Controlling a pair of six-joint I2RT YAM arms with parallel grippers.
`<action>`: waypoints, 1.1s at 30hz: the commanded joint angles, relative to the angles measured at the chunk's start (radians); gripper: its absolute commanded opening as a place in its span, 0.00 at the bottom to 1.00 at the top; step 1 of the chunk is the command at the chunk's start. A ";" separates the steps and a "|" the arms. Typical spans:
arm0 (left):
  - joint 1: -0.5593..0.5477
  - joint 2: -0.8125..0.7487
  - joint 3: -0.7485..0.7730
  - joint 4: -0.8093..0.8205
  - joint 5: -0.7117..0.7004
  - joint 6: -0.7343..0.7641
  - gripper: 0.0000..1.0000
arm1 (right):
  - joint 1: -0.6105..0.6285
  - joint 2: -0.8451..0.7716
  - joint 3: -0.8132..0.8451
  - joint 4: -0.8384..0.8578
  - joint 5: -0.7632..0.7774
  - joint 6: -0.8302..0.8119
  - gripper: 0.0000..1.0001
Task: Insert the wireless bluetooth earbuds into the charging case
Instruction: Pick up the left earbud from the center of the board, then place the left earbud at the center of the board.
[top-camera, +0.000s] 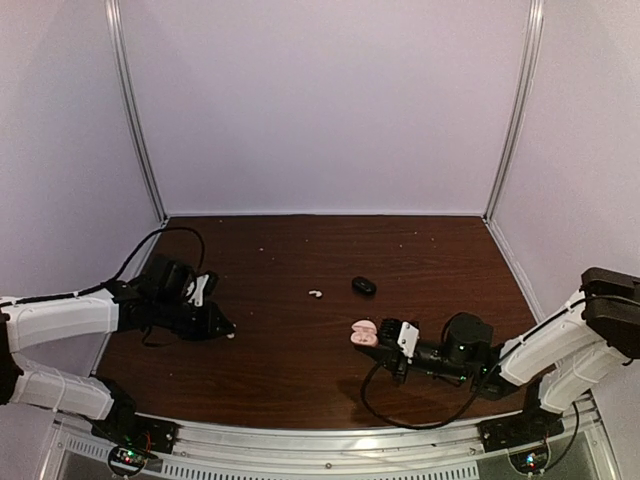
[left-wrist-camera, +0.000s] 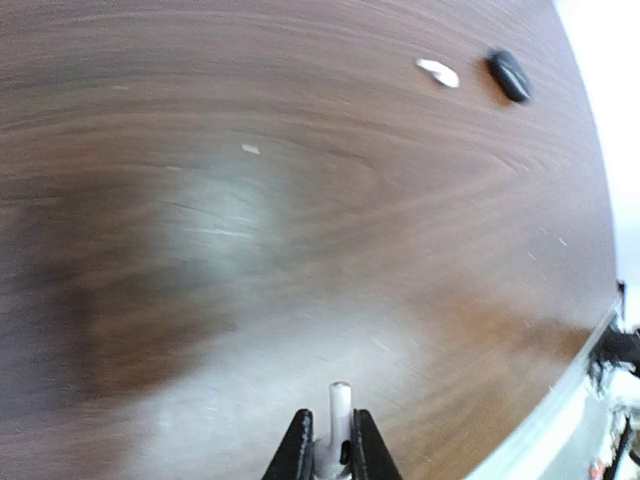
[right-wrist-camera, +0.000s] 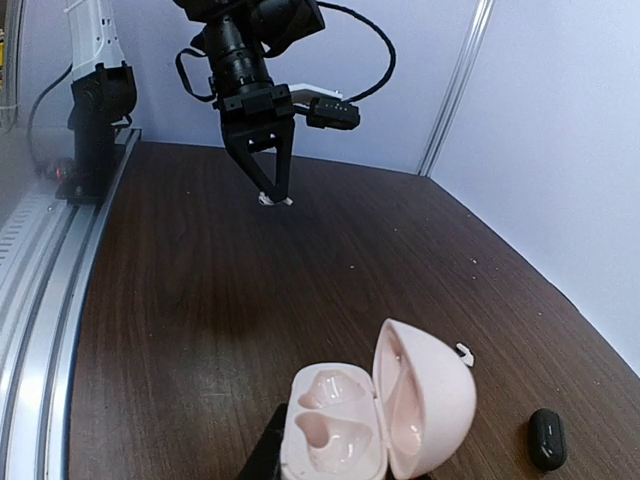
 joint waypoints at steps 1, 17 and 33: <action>-0.056 -0.002 0.048 0.002 0.193 0.037 0.05 | -0.004 0.071 0.019 0.130 -0.061 -0.036 0.05; -0.362 0.484 0.240 0.200 -0.179 -0.035 0.02 | -0.003 -0.031 -0.040 0.125 -0.030 0.003 0.06; -0.406 0.574 0.175 0.466 -0.244 0.168 0.52 | -0.003 -0.070 -0.079 0.125 -0.016 0.029 0.06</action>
